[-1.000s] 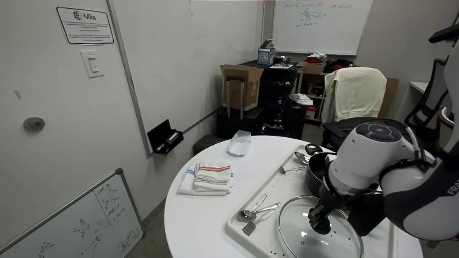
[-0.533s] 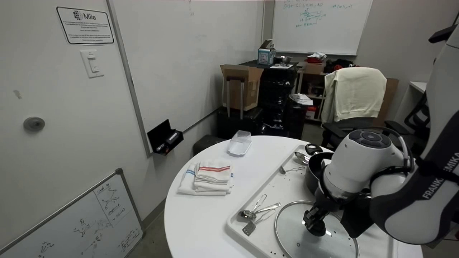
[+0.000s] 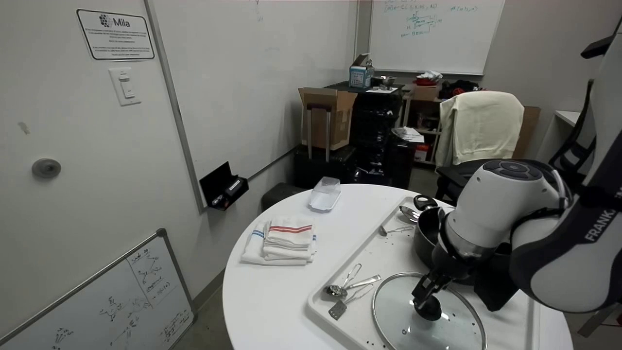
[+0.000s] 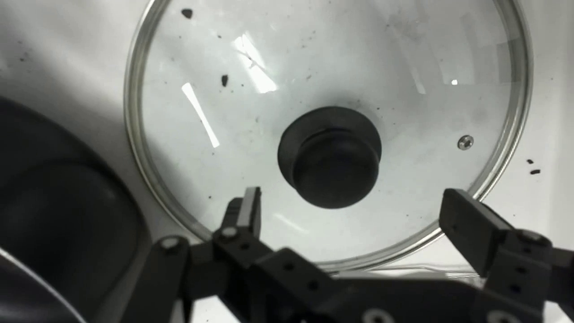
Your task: Uncover the pot
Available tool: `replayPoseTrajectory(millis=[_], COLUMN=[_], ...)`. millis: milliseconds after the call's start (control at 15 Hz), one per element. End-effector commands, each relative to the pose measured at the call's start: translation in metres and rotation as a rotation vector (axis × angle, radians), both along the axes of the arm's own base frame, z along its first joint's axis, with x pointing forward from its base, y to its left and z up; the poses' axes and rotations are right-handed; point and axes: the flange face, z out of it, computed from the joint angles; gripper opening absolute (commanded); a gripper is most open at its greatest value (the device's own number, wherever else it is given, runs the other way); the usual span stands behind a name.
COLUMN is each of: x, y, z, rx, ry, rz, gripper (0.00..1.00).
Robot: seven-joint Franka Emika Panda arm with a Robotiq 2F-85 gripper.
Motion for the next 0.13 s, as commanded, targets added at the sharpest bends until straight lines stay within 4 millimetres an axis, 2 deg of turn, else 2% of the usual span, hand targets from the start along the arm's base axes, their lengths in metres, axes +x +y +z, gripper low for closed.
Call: replayPoseTrajectory(millis=[0,67], x=[-0.0176,-0.0203], y=[-0.0174,-0.0225], z=[0.0403,0.0482], rx=[0.025,0.028], ry=[-0.007,-0.010], rz=[0.038,0.038], gripper=[1.00,1.00])
